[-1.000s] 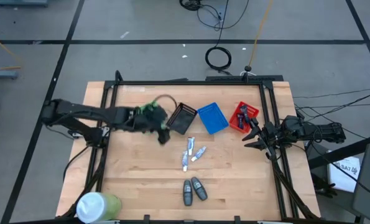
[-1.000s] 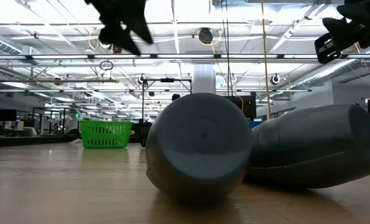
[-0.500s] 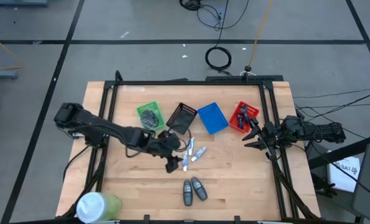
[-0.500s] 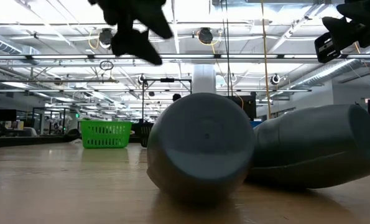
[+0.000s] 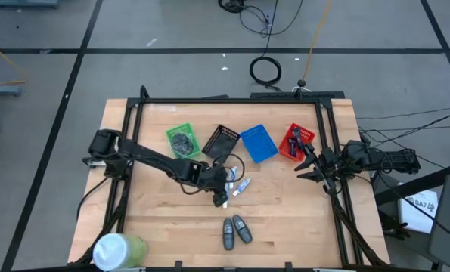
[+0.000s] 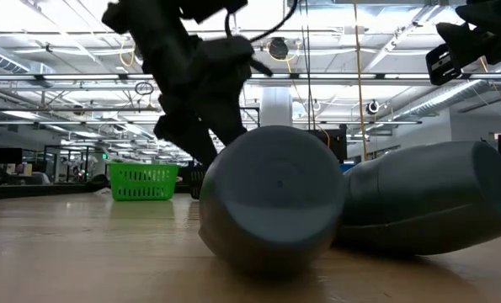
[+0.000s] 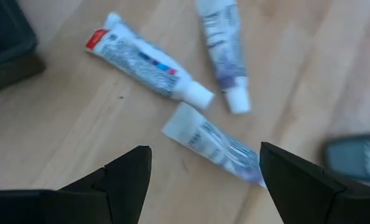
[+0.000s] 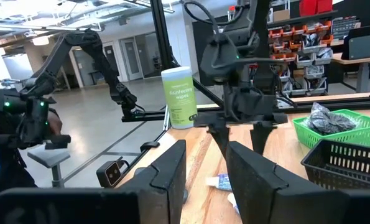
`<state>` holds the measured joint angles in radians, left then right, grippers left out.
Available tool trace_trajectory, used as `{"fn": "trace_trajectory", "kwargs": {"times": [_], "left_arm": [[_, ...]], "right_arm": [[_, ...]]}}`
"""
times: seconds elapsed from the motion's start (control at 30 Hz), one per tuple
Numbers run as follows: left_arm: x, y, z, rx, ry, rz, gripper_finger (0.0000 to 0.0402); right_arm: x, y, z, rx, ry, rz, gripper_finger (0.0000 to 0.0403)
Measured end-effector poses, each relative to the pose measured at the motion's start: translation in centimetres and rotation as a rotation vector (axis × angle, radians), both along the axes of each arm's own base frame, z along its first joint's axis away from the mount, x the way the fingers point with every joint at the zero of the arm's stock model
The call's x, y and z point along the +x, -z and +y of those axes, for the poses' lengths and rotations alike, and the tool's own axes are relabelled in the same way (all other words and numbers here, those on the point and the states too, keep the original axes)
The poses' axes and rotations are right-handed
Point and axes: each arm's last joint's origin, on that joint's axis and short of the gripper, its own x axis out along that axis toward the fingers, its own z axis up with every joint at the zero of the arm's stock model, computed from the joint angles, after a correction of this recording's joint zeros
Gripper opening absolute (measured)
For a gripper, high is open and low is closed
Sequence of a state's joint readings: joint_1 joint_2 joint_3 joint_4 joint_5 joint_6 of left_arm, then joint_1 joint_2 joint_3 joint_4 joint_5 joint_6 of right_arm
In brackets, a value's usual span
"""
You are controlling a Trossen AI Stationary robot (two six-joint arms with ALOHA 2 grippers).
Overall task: Pick & Place Travel size toiletries
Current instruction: Put the bottom white toothpaste into the blue bin
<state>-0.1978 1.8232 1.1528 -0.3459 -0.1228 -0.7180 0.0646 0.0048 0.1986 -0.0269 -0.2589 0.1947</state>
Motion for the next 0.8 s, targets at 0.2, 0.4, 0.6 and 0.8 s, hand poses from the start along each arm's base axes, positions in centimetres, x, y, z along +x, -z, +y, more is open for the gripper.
{"fn": "trace_trajectory", "kwargs": {"times": [0.2,0.4,0.6,0.8], "left_arm": [[0.5,1.9,0.1,-0.027,-0.016,0.040,0.0294],[1.0,3.2,-0.7,-0.057,-0.010,0.035,0.0294],[0.6,4.3,-0.6,-0.091,-0.109,0.131,0.0294],[-1.2,4.7,-0.1,-0.064,-0.201,0.318,0.0294]], "right_arm": [[0.0,0.0,0.0,-0.001,0.000,0.000,0.0105],[0.0,0.0,0.0,-0.002,0.001,-0.001,0.0105],[0.0,0.0,0.0,-0.005,0.001,0.000,0.0105],[0.0,0.0,0.0,-0.005,0.001,-0.001,0.0105]]}}
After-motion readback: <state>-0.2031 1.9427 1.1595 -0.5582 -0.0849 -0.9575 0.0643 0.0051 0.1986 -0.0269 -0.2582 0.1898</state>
